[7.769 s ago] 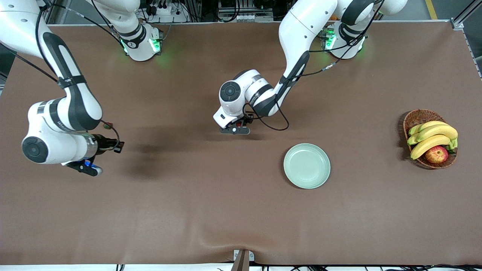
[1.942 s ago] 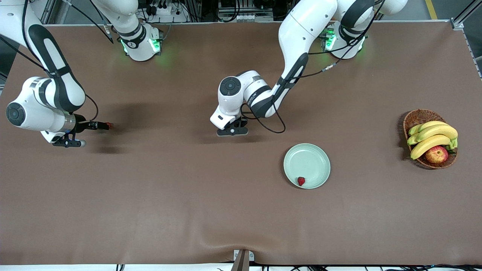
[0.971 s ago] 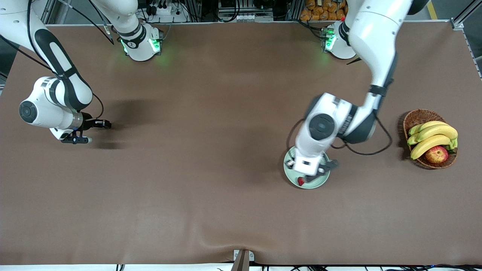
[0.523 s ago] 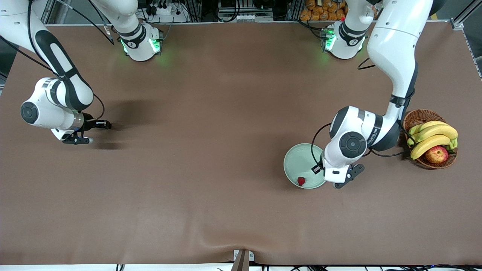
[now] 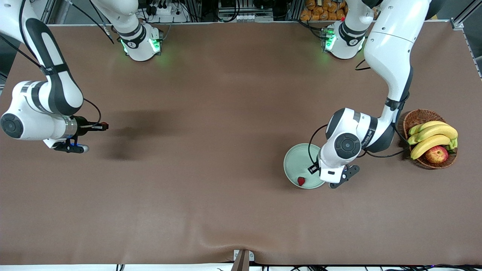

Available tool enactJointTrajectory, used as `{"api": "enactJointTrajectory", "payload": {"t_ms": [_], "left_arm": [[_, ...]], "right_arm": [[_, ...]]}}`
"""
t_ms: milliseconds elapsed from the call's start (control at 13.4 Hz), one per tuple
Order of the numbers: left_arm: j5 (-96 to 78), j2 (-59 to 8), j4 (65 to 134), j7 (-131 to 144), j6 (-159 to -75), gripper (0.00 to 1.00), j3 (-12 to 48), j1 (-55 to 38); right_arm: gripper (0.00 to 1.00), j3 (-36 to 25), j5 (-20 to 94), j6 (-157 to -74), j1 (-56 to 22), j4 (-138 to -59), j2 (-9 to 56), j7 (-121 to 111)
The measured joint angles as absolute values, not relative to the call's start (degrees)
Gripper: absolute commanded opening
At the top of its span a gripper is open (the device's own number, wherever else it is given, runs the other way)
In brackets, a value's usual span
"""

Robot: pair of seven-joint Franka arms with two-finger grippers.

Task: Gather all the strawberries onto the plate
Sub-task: 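Open the left gripper over the plate while the right gripper lifts its strawberry, then set the last strawberry mid-table with the right gripper while the left gripper returns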

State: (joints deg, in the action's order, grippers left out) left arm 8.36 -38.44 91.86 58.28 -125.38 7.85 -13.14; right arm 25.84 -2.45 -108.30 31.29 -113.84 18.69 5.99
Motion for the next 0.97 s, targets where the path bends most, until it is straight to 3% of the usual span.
{"api": "enactJointTrajectory", "payload": {"t_ms": [224, 598, 971], "left_arm": [[8.4, -38.3, 91.4, 58.3, -125.6, 1.0, 8.0, -13.4], [8.4, -37.3, 91.2, 58.3, -125.6, 1.0, 8.7, -14.4], [8.4, -34.0, 89.9, 58.3, -125.8, 1.0, 8.6, -14.3]], "right_arm": [[0.02, 28.0, 0.4, -105.3, 26.9, -109.8, 18.5, 16.7], [0.02, 28.5, 4.5, -105.1, 12.8, -106.5, 18.6, 37.8], [0.02, 28.4, 4.8, -117.0, -1.5, -106.1, 22.4, 59.6]]}}
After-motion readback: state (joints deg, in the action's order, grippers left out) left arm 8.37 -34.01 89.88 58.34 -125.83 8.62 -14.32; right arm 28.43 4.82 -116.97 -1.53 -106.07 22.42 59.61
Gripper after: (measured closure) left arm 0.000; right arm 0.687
